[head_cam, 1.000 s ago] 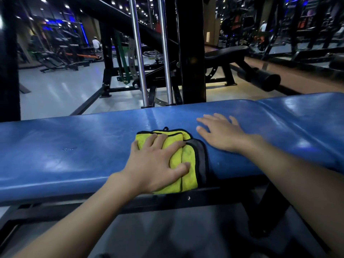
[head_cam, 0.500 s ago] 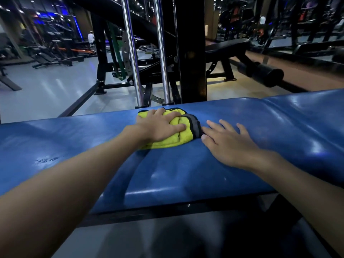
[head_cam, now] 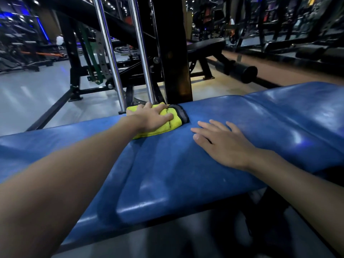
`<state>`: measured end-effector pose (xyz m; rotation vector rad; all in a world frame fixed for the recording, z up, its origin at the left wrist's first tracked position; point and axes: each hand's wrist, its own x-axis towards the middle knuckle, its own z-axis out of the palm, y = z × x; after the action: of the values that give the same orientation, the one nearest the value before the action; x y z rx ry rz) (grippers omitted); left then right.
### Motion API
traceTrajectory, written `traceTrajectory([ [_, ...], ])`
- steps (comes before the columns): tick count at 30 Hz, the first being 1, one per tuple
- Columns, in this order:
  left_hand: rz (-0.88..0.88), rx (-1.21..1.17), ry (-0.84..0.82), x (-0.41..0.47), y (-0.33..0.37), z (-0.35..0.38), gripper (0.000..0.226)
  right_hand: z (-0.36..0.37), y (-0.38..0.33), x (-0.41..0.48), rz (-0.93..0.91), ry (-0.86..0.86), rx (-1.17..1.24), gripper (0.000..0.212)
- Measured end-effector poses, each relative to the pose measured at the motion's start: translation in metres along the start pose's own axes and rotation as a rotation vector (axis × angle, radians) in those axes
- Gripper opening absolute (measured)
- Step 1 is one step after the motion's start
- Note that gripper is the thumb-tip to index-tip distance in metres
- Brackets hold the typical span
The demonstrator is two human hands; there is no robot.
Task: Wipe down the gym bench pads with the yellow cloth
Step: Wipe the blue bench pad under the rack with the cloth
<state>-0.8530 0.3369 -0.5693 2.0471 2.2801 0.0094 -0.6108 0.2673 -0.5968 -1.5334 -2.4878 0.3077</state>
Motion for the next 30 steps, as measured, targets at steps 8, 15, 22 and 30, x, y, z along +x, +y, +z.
traceTrajectory([
  [8,0.099,0.033,0.028,-0.076,-0.007,0.011,0.06,-0.001,-0.003,-0.001,0.026,-0.003,0.038,0.056],
  [15,0.139,0.034,0.012,-0.162,-0.002,0.014,0.064,-0.002,-0.003,-0.001,0.023,-0.008,0.002,0.056],
  [22,0.145,0.062,0.049,-0.21,0.0,0.021,0.07,-0.01,-0.006,0.0,0.01,-0.085,-0.064,0.066],
  [30,0.102,0.012,-0.021,-0.141,-0.008,0.012,0.063,-0.005,-0.004,0.013,-0.012,-0.1,-0.069,0.064],
])
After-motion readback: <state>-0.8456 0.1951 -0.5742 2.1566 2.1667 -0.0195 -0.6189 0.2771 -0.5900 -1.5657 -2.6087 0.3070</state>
